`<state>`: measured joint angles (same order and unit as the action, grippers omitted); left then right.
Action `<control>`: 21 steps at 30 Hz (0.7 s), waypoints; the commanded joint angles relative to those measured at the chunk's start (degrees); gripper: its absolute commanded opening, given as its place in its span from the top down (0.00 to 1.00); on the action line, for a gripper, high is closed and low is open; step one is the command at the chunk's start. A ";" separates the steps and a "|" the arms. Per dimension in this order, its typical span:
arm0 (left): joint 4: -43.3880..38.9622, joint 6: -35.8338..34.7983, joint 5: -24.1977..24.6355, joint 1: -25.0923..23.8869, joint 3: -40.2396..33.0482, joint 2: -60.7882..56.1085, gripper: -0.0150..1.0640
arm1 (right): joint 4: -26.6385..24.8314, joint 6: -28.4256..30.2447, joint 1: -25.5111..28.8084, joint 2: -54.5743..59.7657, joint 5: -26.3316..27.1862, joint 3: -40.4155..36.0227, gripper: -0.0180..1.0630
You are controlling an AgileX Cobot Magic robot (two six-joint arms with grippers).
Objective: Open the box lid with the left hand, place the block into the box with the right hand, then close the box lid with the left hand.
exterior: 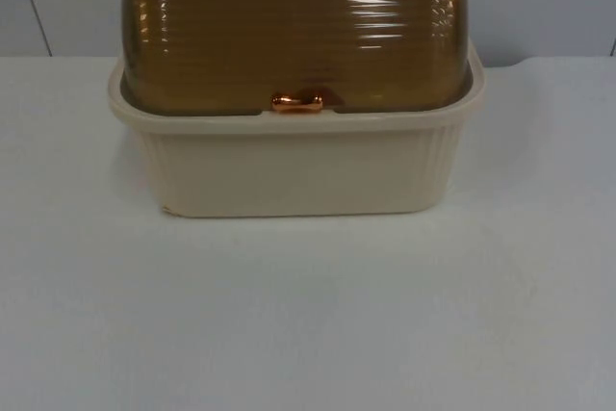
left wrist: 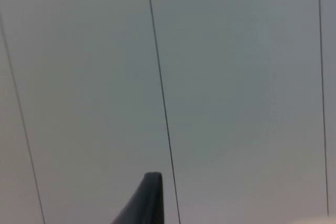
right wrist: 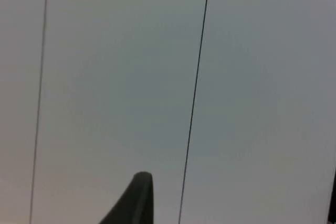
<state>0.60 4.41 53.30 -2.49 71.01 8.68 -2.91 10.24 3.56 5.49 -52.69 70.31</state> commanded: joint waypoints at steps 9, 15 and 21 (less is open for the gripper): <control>0.10 0.03 5.74 -0.23 16.90 -1.35 0.02 | -1.04 -0.16 -3.00 -0.10 -6.36 12.77 0.02; -1.36 0.03 8.42 -0.23 18.21 -1.83 0.02 | -5.36 1.62 -4.11 -1.44 -10.55 14.74 0.02; 1.94 0.27 13.49 -0.23 18.32 -4.70 0.02 | -5.33 1.20 -4.11 -5.24 -12.87 12.66 0.02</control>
<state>1.25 4.41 65.44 -2.49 89.25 5.09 -7.90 11.47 -0.32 1.39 -64.18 83.66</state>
